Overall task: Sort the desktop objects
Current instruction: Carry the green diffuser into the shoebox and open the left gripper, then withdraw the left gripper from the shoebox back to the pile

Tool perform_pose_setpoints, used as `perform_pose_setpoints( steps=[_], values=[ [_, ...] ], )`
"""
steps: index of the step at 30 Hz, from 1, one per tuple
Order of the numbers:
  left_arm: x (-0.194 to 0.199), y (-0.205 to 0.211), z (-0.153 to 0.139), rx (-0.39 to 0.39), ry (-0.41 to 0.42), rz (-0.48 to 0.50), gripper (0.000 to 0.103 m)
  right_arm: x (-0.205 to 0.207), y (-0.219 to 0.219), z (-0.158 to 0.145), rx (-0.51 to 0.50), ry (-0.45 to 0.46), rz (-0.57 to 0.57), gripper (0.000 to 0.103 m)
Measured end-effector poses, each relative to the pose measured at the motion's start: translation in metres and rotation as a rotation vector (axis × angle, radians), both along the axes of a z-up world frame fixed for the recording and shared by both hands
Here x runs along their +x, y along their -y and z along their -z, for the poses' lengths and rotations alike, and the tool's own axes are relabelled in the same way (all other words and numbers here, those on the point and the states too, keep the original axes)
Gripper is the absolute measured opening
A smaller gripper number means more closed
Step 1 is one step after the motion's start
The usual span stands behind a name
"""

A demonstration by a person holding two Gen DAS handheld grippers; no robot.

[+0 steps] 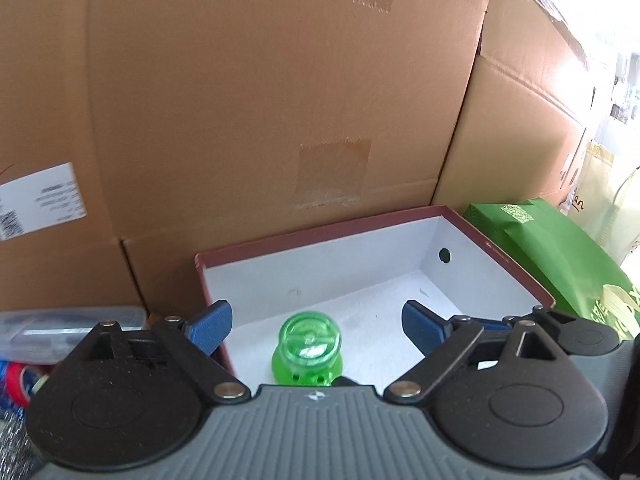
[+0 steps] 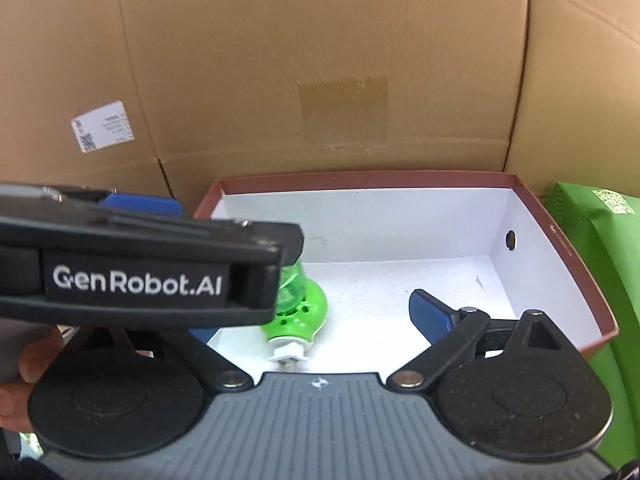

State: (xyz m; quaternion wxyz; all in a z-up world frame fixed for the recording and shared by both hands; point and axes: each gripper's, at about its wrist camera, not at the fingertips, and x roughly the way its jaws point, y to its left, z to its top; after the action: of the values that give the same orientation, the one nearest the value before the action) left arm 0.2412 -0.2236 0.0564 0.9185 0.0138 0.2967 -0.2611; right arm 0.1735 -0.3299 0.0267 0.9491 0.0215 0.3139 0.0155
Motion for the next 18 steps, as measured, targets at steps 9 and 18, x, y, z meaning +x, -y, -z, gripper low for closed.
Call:
perform_pose_setpoints(
  steps=[9, 18],
  values=[
    [-0.052, -0.016, -0.007, 0.053, 0.011, -0.045, 0.095, -0.032, -0.002, -0.029, -0.051, 0.062, -0.005, 0.1],
    [-0.117, -0.045, 0.001, 0.07, 0.044, -0.088, 0.095, -0.098, -0.027, -0.023, -0.02, 0.086, -0.018, 0.101]
  ],
)
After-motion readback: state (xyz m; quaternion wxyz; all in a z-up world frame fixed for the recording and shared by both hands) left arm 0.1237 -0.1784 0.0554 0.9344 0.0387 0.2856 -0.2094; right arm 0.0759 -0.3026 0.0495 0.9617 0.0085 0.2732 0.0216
